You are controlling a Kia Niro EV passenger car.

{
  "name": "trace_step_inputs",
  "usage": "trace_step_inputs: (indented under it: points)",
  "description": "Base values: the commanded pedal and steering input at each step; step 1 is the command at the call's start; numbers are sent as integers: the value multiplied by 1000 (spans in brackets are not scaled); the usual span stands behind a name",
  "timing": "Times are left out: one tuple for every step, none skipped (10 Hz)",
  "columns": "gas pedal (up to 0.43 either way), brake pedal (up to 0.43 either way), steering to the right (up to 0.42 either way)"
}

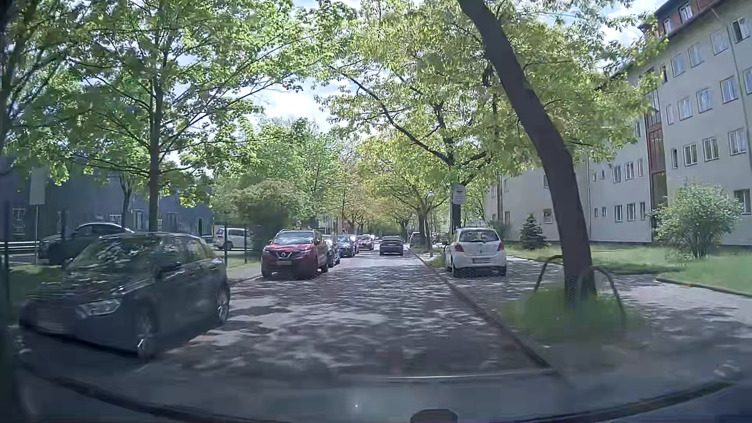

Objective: Follow the waypoints while adhering to traffic rules and regulations

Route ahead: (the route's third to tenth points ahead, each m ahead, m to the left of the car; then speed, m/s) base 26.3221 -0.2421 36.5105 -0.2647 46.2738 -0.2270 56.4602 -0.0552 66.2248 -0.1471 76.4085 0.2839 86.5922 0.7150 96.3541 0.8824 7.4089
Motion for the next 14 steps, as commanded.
trace_step_inputs:
  points:
    - [311,24,-18]
    - [311,24,-16]
    - [311,24,-14]
    - [311,24,-10]
    - [311,24,-7]
    - [319,24,-7]
    - [319,24,-6]
    - [319,24,-6]
    - [319,24,-5]
    - [319,24,-5]
    - [331,24,-5]
    - [331,24,-4]
    - [331,24,-4]
    - [331,24,-4]
